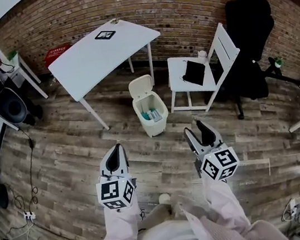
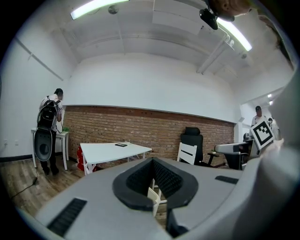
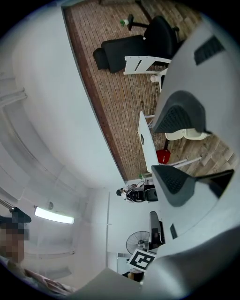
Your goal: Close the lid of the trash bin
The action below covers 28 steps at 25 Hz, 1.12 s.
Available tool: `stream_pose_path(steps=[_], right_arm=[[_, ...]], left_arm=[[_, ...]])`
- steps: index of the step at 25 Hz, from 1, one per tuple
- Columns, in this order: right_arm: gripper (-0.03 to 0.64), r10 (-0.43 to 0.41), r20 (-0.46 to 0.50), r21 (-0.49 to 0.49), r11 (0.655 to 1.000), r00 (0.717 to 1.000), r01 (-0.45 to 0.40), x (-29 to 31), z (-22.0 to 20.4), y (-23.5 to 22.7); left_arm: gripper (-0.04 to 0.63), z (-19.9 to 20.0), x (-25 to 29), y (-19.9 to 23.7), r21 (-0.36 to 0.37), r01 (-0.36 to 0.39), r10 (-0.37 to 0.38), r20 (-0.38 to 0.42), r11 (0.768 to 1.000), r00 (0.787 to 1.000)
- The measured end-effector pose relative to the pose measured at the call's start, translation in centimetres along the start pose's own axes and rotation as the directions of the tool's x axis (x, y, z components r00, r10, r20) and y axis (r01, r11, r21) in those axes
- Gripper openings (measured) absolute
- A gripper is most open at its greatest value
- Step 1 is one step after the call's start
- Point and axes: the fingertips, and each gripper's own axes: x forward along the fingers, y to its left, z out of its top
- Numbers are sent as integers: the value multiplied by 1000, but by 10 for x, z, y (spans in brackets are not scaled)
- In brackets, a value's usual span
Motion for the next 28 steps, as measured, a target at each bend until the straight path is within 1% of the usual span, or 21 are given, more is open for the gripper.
stream_pose_path(steps=[7,12,18,28], right_arm=[[198,-19,-10,7,1000,1000,19,23,-1,-16],[198,-17,-23,21,1000,1000,17,51,-7,-33],[198,-10,-33,44,999,999,11,110,-6,-60],[198,71,-124,47,997,990,-66,214,-4,-107]], left_arm=[[-8,-8,28,8,-13,17,-17,-23,1000,1000],[-8,-14,54,18,-21,4,-5,-40,1000,999],[-7,-17,103,43,-37,-28,26,-68,999,997],[-6,-26,202,59,-94,-80,66,-143,992,988]])
